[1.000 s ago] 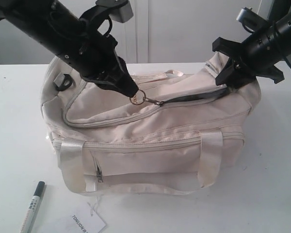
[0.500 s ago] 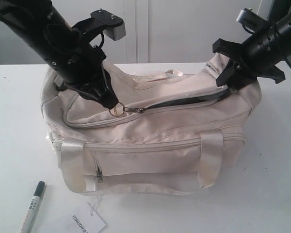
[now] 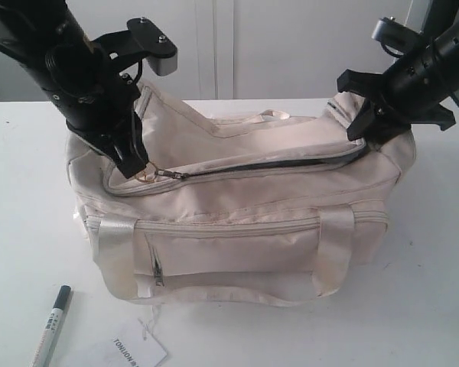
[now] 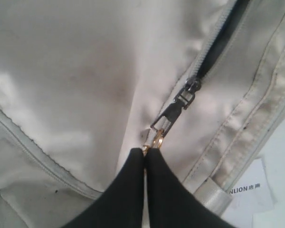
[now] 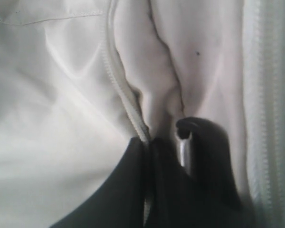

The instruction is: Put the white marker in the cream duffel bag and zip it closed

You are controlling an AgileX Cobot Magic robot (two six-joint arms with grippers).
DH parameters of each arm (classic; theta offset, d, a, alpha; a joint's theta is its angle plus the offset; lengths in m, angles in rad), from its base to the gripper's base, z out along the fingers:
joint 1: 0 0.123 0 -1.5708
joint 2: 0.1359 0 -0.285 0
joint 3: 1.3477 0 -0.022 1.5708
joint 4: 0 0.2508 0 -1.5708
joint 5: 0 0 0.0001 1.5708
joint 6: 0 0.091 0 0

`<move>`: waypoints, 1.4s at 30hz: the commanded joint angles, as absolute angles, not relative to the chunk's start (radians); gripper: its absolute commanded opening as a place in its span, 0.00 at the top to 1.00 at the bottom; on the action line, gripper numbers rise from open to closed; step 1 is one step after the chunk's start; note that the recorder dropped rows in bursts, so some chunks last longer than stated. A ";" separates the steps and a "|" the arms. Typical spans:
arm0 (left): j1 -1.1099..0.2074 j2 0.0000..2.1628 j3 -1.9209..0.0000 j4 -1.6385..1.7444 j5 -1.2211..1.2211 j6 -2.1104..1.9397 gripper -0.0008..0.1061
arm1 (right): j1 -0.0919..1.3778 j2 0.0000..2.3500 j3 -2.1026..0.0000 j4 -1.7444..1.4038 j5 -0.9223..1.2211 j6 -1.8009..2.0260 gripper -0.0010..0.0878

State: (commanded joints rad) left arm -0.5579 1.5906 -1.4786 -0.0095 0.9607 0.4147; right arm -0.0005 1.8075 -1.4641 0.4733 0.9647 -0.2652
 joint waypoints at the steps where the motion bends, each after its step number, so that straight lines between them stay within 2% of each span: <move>1: -0.558 1.591 -1.479 -0.009 0.961 0.415 0.99 | 0.000 1.807 -1.464 0.473 0.965 -0.265 0.99; 7: -0.558 1.591 -1.479 -0.022 0.952 0.415 0.99 | 0.000 1.807 -1.464 0.476 0.956 -0.259 0.97; 9: -0.558 1.591 -1.479 -0.024 0.953 0.413 0.99 | 0.000 1.807 -1.464 0.488 0.956 -0.259 0.90; 14: -0.558 1.591 -1.479 -0.024 0.946 0.397 0.99 | 0.000 1.790 -1.472 0.498 0.957 -0.259 0.64; 16: -0.560 1.591 -1.479 -0.024 0.944 0.397 0.99 | 0.000 1.772 -1.489 0.498 0.965 -0.259 0.58; 23: -0.560 1.591 -1.479 -0.025 0.940 0.397 0.99 | 0.000 1.663 -1.535 0.505 0.983 -0.298 0.57; 29: -0.560 1.591 -1.479 -0.029 0.921 0.397 0.99 | 0.026 1.590 -1.535 0.507 1.078 -0.524 0.58; 42: -0.560 1.591 -1.479 -0.043 0.909 0.397 0.99 | 0.265 1.579 -1.535 0.457 1.152 -1.059 0.58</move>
